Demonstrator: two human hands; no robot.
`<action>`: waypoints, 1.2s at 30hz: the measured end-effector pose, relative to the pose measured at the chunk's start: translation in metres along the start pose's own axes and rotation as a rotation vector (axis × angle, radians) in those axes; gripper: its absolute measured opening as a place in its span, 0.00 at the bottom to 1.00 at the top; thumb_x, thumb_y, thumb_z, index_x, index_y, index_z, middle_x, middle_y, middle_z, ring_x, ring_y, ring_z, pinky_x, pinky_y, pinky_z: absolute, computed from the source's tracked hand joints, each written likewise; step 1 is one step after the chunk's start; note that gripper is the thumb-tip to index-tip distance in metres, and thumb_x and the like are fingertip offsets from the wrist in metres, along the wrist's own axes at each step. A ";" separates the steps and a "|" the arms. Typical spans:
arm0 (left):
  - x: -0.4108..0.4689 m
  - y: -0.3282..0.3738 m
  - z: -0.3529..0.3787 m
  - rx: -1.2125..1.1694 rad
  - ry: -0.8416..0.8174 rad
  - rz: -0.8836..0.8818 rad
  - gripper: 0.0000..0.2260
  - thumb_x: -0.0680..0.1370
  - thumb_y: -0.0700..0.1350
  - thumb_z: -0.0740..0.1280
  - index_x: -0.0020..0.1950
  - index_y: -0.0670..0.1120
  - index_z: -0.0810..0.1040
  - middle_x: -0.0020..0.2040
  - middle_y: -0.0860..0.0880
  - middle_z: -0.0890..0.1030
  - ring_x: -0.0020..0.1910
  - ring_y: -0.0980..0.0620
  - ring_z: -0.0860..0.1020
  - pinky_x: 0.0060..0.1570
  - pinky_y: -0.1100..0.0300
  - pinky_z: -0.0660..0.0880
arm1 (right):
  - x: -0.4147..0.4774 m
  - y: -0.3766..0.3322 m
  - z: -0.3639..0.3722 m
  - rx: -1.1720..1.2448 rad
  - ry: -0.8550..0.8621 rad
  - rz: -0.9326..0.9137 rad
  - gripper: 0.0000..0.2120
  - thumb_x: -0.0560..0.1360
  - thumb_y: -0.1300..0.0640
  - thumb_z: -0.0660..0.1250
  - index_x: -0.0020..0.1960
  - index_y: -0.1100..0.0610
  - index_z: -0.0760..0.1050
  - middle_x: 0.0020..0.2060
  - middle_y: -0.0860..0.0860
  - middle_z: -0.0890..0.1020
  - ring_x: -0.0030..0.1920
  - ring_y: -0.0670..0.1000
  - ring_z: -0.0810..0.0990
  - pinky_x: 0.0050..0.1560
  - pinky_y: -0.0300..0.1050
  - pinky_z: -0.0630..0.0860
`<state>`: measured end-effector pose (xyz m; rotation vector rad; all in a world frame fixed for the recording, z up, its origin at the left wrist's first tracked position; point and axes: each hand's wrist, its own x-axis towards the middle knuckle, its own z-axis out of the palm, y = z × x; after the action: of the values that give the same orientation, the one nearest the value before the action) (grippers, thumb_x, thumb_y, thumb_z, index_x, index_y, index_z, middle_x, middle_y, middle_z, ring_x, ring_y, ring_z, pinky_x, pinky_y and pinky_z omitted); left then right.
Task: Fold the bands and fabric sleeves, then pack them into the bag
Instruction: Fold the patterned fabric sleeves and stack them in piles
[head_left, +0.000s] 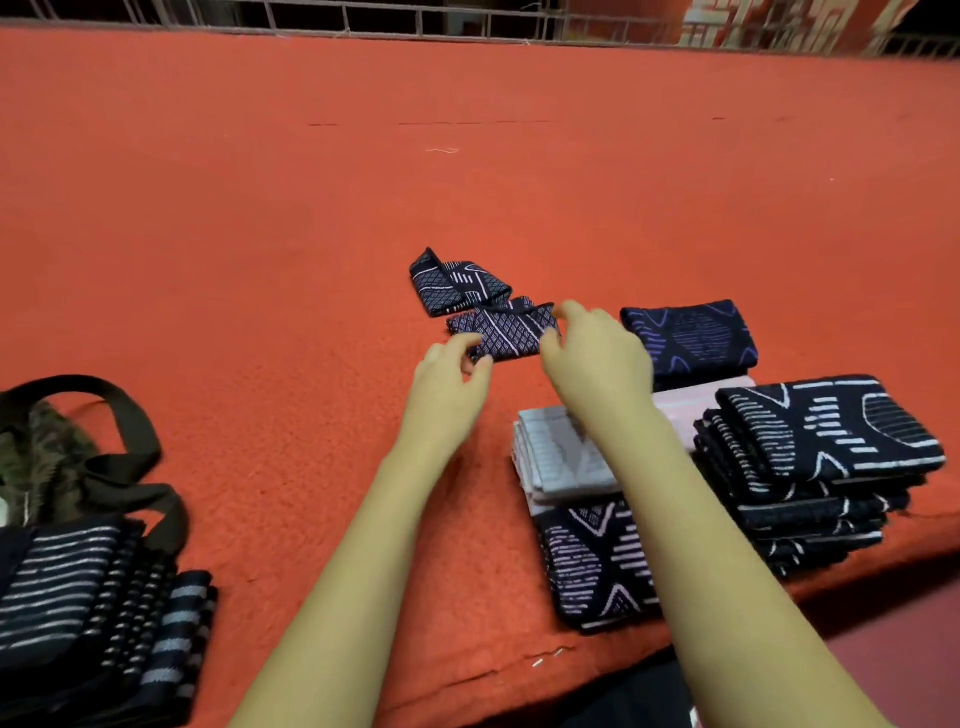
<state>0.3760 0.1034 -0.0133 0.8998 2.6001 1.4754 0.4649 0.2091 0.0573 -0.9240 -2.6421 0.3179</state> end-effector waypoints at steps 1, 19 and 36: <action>0.015 -0.006 -0.001 0.039 -0.012 -0.024 0.16 0.79 0.46 0.63 0.66 0.47 0.73 0.48 0.47 0.74 0.50 0.49 0.73 0.50 0.61 0.65 | 0.016 -0.008 0.009 0.015 -0.034 -0.029 0.17 0.79 0.55 0.55 0.66 0.56 0.69 0.57 0.60 0.75 0.57 0.62 0.74 0.50 0.51 0.69; 0.171 -0.091 0.044 0.157 0.139 -0.302 0.19 0.72 0.48 0.72 0.59 0.45 0.71 0.59 0.43 0.69 0.60 0.44 0.67 0.62 0.53 0.62 | 0.182 -0.041 0.138 0.115 -0.348 -0.181 0.22 0.76 0.66 0.57 0.69 0.61 0.68 0.65 0.62 0.71 0.65 0.62 0.70 0.62 0.50 0.66; 0.131 -0.040 -0.046 -0.635 0.356 -0.193 0.07 0.80 0.46 0.57 0.46 0.58 0.70 0.42 0.50 0.77 0.39 0.43 0.79 0.42 0.44 0.80 | 0.131 -0.075 0.078 0.318 -0.298 -0.217 0.22 0.83 0.57 0.51 0.75 0.61 0.55 0.71 0.62 0.61 0.71 0.60 0.62 0.69 0.49 0.57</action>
<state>0.2345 0.1160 0.0139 0.3281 2.0653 2.3487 0.2972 0.2270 0.0380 -0.5162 -2.8046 0.8487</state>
